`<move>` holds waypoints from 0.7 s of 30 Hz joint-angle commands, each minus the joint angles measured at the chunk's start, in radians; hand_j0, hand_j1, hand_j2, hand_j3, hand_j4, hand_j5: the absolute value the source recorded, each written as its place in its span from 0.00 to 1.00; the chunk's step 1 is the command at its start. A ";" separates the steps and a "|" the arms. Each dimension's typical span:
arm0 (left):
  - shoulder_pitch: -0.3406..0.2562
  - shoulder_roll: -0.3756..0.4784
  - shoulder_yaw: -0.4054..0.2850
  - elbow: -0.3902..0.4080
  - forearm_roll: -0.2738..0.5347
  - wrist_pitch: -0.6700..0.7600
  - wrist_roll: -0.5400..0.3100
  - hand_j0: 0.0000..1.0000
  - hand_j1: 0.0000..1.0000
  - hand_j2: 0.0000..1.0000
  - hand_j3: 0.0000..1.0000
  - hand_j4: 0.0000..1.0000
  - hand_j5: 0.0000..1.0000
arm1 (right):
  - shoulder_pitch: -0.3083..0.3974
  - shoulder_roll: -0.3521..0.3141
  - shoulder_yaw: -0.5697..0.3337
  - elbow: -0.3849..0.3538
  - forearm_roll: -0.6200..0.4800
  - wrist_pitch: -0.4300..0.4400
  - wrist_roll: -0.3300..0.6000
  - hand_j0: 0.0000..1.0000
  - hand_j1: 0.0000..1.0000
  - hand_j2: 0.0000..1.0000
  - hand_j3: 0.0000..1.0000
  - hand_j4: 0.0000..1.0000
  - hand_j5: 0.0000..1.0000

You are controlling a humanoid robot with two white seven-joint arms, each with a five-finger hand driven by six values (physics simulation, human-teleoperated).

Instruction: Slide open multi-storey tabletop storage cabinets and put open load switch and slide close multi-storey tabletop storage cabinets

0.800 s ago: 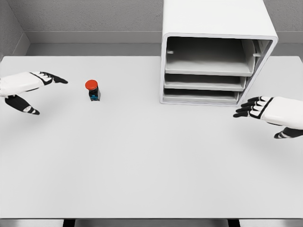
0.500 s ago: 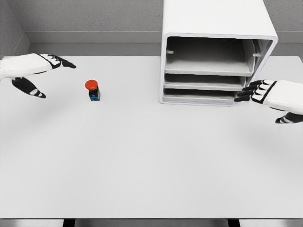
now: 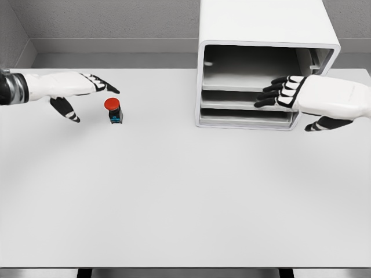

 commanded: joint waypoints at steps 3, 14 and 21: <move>-0.006 -0.069 0.001 0.041 -0.055 0.002 -0.001 1.00 1.00 1.00 1.00 1.00 1.00 | -0.018 0.031 0.017 0.001 -0.015 0.003 0.000 1.00 1.00 1.00 1.00 1.00 1.00; -0.009 -0.115 -0.005 0.052 -0.107 0.002 -0.001 0.95 0.95 0.95 0.95 0.95 0.95 | -0.192 0.165 0.204 0.143 -0.015 0.003 0.000 1.00 1.00 1.00 1.00 1.00 1.00; -0.020 -0.141 -0.005 0.090 -0.130 0.002 -0.001 0.93 0.93 0.93 0.93 0.93 0.93 | -0.229 0.194 0.205 0.265 -0.014 0.003 0.000 1.00 1.00 1.00 1.00 1.00 1.00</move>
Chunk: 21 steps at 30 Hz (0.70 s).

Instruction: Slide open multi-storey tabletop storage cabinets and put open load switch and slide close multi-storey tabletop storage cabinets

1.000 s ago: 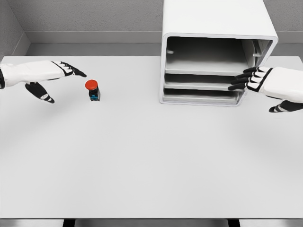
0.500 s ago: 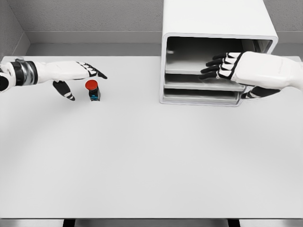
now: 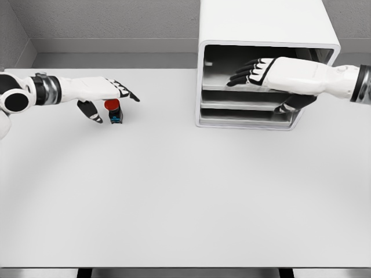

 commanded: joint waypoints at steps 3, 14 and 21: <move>-0.002 -0.006 0.001 0.013 -0.012 0.002 0.000 0.93 0.93 0.93 0.93 0.93 0.93 | -0.003 0.015 0.012 0.061 -0.006 0.003 0.000 1.00 1.00 1.00 1.00 1.00 1.00; 0.000 -0.020 0.001 0.019 -0.030 0.002 0.000 0.77 0.77 0.77 0.77 0.77 0.77 | -0.037 0.042 0.100 0.085 0.007 0.003 0.000 1.00 1.00 1.00 1.00 1.00 1.00; 0.000 -0.021 0.001 0.018 -0.032 0.002 0.000 0.76 0.76 0.76 0.76 0.76 0.76 | -0.051 0.076 0.132 0.084 0.008 0.003 0.000 1.00 1.00 1.00 1.00 1.00 1.00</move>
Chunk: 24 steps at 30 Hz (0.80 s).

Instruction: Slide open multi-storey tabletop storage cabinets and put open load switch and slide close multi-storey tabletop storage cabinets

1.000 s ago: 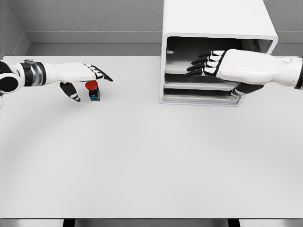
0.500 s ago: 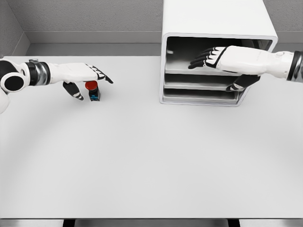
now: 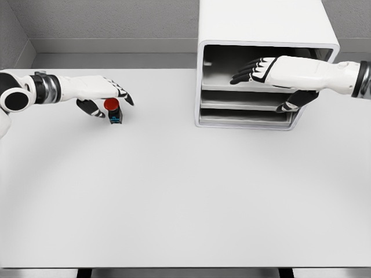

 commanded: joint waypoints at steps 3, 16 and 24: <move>0.001 -0.018 -0.018 0.020 0.004 -0.005 0.007 0.77 0.77 0.77 0.77 0.77 0.77 | 0.003 0.059 0.098 -0.067 0.065 0.043 -0.033 1.00 1.00 1.00 1.00 1.00 1.00; 0.005 -0.018 -0.032 0.020 0.005 -0.005 0.007 0.76 0.76 0.76 0.76 0.76 0.76 | 0.032 0.001 0.081 -0.247 0.043 0.043 -0.033 1.00 1.00 1.00 1.00 1.00 1.00; 0.006 -0.018 -0.032 0.018 0.005 -0.005 0.007 0.73 0.73 0.73 0.73 0.73 0.73 | 0.028 0.004 0.046 -0.219 0.007 0.186 -0.033 1.00 1.00 1.00 1.00 1.00 1.00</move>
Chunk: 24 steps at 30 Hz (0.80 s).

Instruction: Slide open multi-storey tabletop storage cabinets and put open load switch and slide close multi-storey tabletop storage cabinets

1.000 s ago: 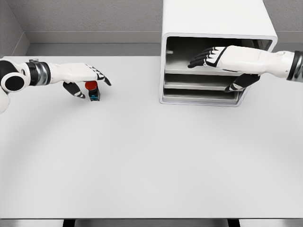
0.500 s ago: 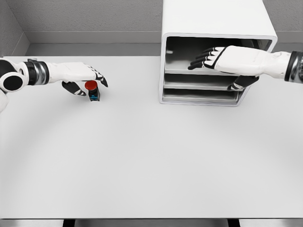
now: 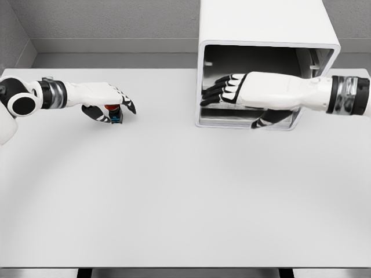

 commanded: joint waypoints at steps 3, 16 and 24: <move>0.000 0.003 0.001 0.000 0.005 0.002 0.000 0.73 0.73 0.73 0.73 0.73 0.73 | -0.002 0.017 0.003 0.061 -0.002 0.114 0.000 1.00 1.00 1.00 1.00 1.00 1.00; -0.002 0.012 0.003 -0.003 0.005 0.002 0.000 0.54 0.54 0.54 0.54 0.54 0.54 | -0.031 0.064 0.013 0.130 0.116 0.253 0.000 1.00 1.00 1.00 1.00 1.00 1.00; -0.003 0.012 0.001 -0.008 0.005 0.002 -0.020 0.35 0.35 0.35 0.35 0.35 0.35 | -0.038 0.063 0.084 0.115 0.165 0.257 0.000 1.00 1.00 1.00 1.00 1.00 1.00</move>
